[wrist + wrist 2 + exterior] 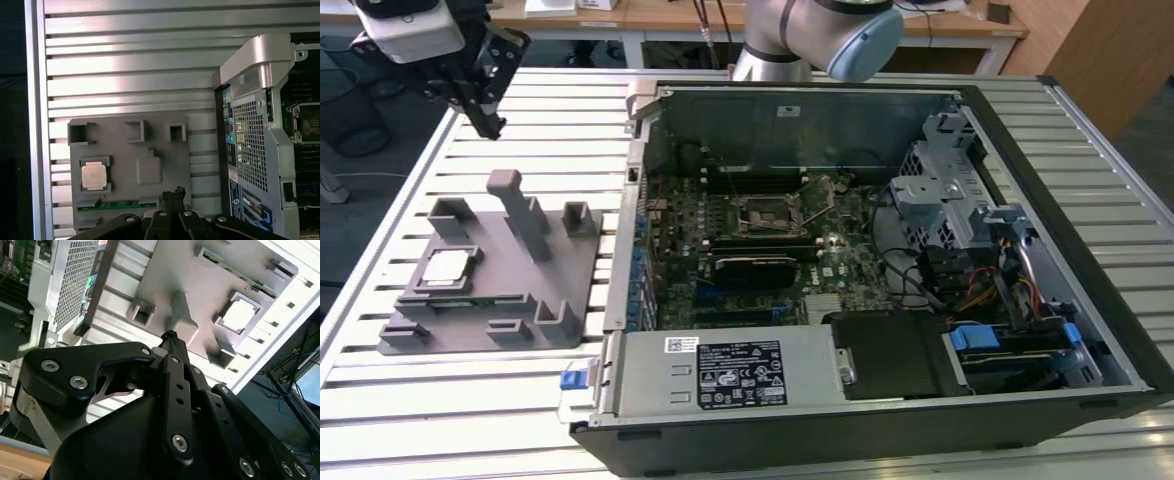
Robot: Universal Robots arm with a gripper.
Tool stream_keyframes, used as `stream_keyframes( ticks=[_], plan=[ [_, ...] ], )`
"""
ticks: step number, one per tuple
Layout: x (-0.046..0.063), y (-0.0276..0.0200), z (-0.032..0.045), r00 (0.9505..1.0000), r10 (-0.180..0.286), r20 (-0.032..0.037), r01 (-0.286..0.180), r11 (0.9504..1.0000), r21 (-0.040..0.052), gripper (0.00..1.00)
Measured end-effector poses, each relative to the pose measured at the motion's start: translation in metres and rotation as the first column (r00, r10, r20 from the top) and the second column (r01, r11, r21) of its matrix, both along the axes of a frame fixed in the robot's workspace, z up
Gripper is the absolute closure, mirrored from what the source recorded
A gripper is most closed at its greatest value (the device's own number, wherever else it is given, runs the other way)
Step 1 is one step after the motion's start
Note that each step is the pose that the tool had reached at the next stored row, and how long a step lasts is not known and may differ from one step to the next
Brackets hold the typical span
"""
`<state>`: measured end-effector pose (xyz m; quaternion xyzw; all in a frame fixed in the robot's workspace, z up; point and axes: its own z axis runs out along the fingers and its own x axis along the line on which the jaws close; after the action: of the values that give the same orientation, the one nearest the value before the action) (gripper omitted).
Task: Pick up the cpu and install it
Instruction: 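Reach for the cpu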
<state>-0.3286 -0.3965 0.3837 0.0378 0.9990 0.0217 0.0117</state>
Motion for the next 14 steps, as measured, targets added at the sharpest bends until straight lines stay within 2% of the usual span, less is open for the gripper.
stream_keyframes(
  ticks=[5,14],
  plan=[
    [-0.020,-0.0024,-0.0022,1.0000,0.000,0.0000,0.000,1.0000,0.0000,0.89],
    [-0.060,-0.0024,-0.0037,1.0000,0.000,0.0001,0.000,1.0000,0.0000,0.89]
  ],
)
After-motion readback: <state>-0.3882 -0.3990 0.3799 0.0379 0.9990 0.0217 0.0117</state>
